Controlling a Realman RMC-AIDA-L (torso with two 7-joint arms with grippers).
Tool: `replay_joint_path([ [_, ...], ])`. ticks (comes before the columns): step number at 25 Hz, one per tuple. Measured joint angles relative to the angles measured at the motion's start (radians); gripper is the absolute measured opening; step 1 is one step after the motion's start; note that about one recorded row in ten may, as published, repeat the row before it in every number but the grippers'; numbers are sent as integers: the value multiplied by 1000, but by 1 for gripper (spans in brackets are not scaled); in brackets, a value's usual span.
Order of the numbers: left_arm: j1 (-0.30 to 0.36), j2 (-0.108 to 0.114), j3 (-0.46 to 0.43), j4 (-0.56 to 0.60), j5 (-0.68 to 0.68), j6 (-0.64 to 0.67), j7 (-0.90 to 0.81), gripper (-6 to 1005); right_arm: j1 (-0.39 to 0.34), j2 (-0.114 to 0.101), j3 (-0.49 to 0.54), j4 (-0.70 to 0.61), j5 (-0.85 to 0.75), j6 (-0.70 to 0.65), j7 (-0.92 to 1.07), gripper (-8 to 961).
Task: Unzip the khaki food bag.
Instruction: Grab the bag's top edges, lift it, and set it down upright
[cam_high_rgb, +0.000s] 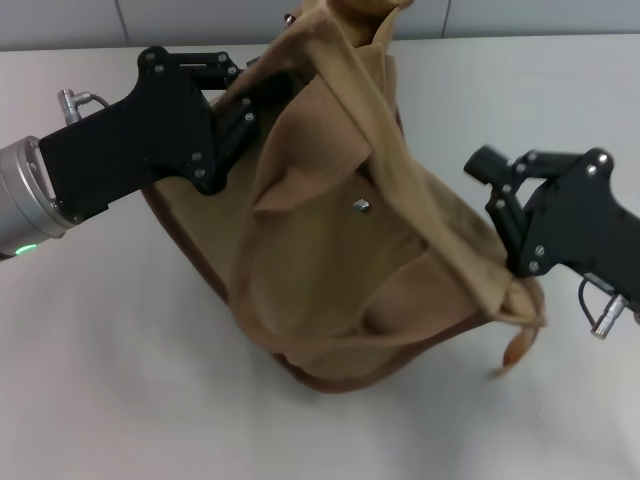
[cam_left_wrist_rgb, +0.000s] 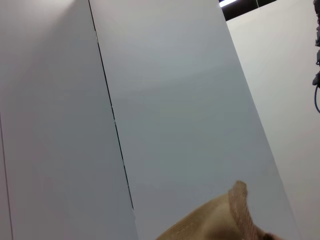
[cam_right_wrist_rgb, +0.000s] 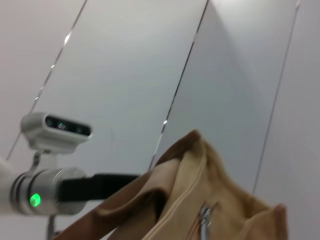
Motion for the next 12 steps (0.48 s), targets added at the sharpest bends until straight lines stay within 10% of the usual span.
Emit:
replay_joint_path([
  [12, -2, -1, 13, 0, 0, -1, 4, 95, 139, 3, 2, 90, 15, 68, -29, 144],
])
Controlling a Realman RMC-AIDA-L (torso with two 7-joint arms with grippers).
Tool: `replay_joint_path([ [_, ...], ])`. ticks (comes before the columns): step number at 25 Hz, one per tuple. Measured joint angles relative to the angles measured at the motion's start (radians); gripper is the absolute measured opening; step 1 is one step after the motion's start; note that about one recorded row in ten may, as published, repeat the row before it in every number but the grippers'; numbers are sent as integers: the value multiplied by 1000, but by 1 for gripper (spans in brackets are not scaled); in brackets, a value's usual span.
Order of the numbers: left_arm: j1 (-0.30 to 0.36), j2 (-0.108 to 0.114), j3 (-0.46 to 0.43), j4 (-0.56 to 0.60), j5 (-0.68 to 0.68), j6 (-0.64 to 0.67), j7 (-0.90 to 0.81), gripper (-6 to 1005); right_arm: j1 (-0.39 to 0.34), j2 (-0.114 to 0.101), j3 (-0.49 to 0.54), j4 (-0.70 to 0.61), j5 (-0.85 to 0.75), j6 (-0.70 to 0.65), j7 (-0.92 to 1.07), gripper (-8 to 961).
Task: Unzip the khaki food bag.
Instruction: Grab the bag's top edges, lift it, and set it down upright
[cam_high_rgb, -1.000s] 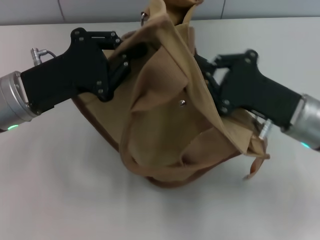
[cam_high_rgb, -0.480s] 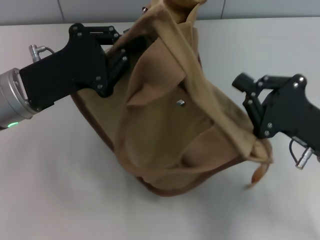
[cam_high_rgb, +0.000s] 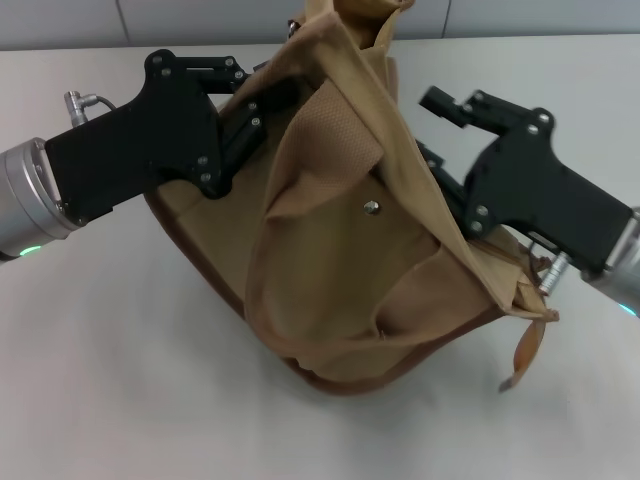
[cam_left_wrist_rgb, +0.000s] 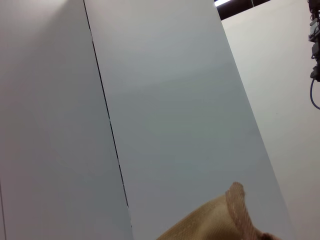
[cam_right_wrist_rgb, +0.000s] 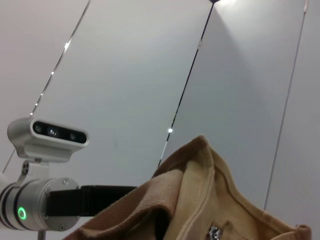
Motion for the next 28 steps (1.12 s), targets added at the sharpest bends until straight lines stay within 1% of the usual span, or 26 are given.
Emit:
replay_joint_path([
  [4, -4, 0, 0, 0, 0, 0, 2, 96, 40, 0, -11, 10, -12, 30, -1, 255],
  [9, -6, -1, -1, 0, 0, 0, 2, 98, 66, 0, -27, 22, -20, 68, -12, 492],
  [15, -8, -1, -1, -1, 1, 2, 1, 101, 87, 0, -11, 75, -15, 91, -90, 640],
  [17, -9, -1, -1, -1, 1, 3, 0, 102, 104, 0, 15, 108, -14, 114, -121, 618],
  [22, -10, -1, 0, -1, 1, 7, -2, 104, 123, 0, 57, 152, -13, 137, -162, 427],
  [28, -10, -1, 6, -1, 2, 8, -2, 106, 131, 0, 105, 194, -17, 141, -230, 306],
])
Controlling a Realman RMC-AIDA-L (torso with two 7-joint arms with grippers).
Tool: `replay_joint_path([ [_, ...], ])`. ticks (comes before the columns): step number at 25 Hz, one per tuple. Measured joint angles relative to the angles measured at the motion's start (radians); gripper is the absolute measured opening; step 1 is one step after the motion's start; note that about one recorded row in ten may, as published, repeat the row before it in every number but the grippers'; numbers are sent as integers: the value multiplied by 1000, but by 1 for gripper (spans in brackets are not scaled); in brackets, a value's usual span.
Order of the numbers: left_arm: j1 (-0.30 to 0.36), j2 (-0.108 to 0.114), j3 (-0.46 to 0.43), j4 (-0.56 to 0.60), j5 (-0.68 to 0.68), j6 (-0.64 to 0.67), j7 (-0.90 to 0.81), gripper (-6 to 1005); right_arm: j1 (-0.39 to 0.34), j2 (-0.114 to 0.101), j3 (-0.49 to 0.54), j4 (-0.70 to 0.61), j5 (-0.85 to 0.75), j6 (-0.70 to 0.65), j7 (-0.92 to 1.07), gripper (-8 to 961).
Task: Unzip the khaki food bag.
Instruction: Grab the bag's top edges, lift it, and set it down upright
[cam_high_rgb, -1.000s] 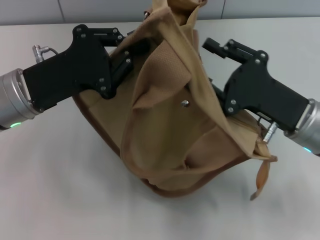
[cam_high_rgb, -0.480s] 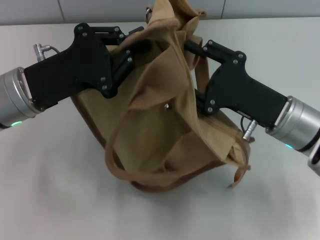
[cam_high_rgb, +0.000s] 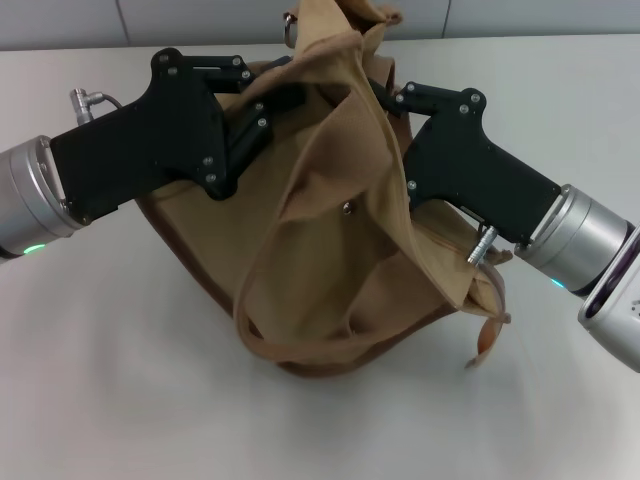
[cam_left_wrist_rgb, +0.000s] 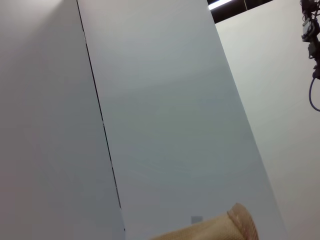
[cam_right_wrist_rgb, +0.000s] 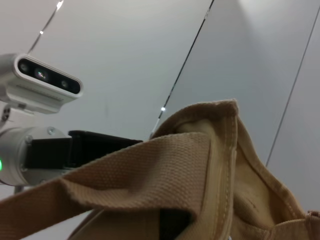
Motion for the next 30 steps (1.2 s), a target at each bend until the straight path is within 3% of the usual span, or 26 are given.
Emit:
replay_joint_path([
  [6, 0, -1, 6, 0, 0, 2, 3, 108, 11, 0, -1, 6, -24, 1, -13, 186],
  [16, 0, -2, 6, 0, 0, 2, 6, 112, 4, 0, 11, 6, -63, 3, -31, 115],
  [21, 3, -2, 6, 0, -9, 1, 7, 114, -24, 0, 12, 0, -64, -18, -67, 30],
  [30, 2, -2, 1, -3, -16, -5, 8, 118, -61, -1, 9, -8, -67, -55, -86, 10],
])
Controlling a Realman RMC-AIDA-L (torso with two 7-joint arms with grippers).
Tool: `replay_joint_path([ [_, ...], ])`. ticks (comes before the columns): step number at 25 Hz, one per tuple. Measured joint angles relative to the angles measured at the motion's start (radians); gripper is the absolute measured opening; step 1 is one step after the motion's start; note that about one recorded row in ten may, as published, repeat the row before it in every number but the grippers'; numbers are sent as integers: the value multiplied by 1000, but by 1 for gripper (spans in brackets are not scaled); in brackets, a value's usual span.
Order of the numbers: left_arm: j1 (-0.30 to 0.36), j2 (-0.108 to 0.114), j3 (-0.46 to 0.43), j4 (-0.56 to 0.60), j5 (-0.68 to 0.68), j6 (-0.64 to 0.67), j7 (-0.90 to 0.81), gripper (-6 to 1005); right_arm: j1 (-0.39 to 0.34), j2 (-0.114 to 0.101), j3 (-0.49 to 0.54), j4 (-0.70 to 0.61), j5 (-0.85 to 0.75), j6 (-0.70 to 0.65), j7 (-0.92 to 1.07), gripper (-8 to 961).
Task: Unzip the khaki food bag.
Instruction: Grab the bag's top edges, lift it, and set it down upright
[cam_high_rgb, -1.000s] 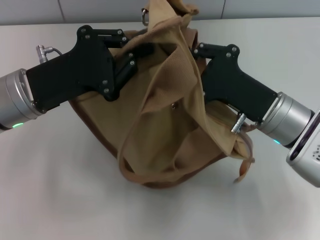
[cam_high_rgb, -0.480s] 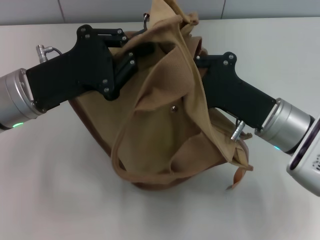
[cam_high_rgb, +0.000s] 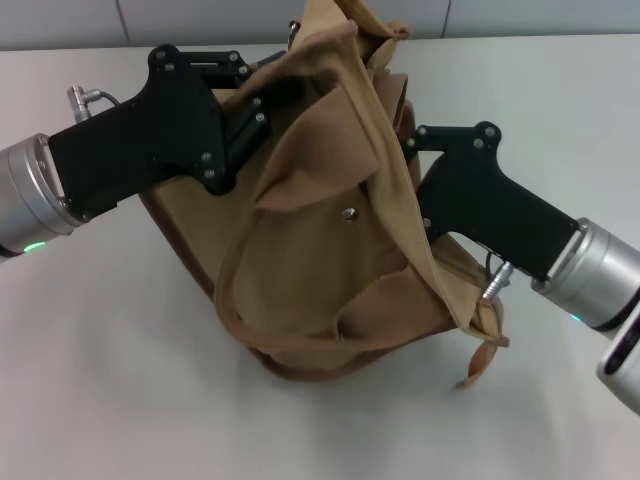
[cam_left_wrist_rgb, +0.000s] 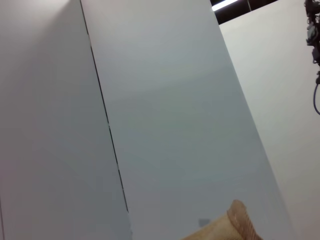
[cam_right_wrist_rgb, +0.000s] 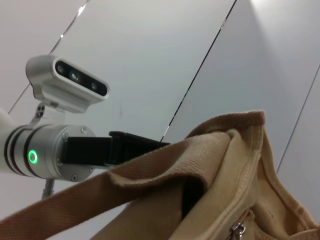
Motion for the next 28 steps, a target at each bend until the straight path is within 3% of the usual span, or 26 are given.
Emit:
replay_joint_path([
  [13, -3, 1, -1, -5, -44, -18, -6, 123, -173, -9, -13, -47, -29, -95, 28, 19],
  [14, -3, 1, -2, -5, -51, -22, -8, 123, -221, -10, -13, -65, -36, -100, 28, 20],
  [21, -2, 2, -3, -5, -62, -38, -9, 126, -364, -10, -9, -113, -55, -170, 67, 25],
  [28, -8, 0, 0, -11, -74, -50, -9, 129, -397, -7, 36, -119, -37, -185, 88, 30],
])
